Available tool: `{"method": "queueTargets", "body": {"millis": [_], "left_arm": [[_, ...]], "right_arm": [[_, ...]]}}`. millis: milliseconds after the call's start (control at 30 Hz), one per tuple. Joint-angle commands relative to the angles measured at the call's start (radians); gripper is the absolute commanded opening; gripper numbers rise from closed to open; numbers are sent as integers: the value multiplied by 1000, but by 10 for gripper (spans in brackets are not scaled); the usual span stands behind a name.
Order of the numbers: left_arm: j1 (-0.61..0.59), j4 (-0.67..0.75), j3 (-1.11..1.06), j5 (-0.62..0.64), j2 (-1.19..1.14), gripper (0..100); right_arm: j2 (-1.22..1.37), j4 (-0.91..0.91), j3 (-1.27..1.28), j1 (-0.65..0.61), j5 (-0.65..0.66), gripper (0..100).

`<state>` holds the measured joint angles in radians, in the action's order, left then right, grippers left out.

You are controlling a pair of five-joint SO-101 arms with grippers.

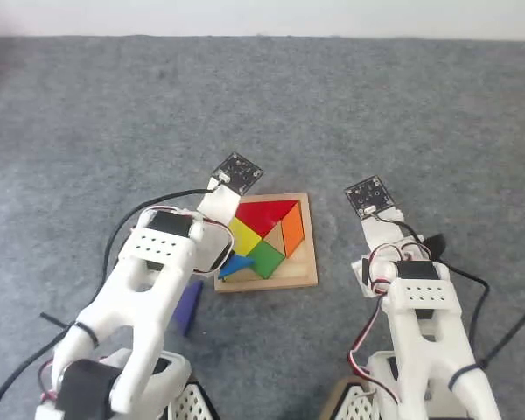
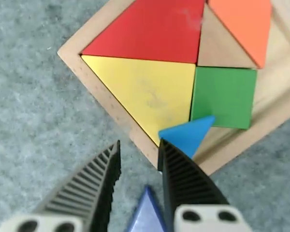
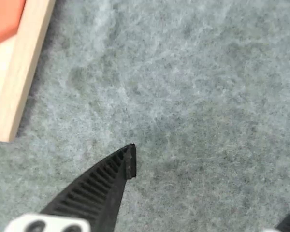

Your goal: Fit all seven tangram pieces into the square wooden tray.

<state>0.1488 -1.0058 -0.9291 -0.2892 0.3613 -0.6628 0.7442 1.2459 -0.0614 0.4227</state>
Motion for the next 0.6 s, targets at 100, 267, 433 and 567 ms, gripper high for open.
{"method": "queueTargets", "body": {"millis": [100, 267, 433, 567], "left_arm": [[2, 26, 4, 12, 0, 130], [-17, 23, 4, 12, 0, 130], [-11, 21, -12, 14, -2, 130], [-9, 25, -13, 14, -29, 130]], "right_arm": [[-24, -12, -8, 4, 8, 504], [-24, -12, -8, 4, 8, 504], [-24, -12, -8, 4, 8, 504], [-24, -12, -8, 4, 8, 504]]}}
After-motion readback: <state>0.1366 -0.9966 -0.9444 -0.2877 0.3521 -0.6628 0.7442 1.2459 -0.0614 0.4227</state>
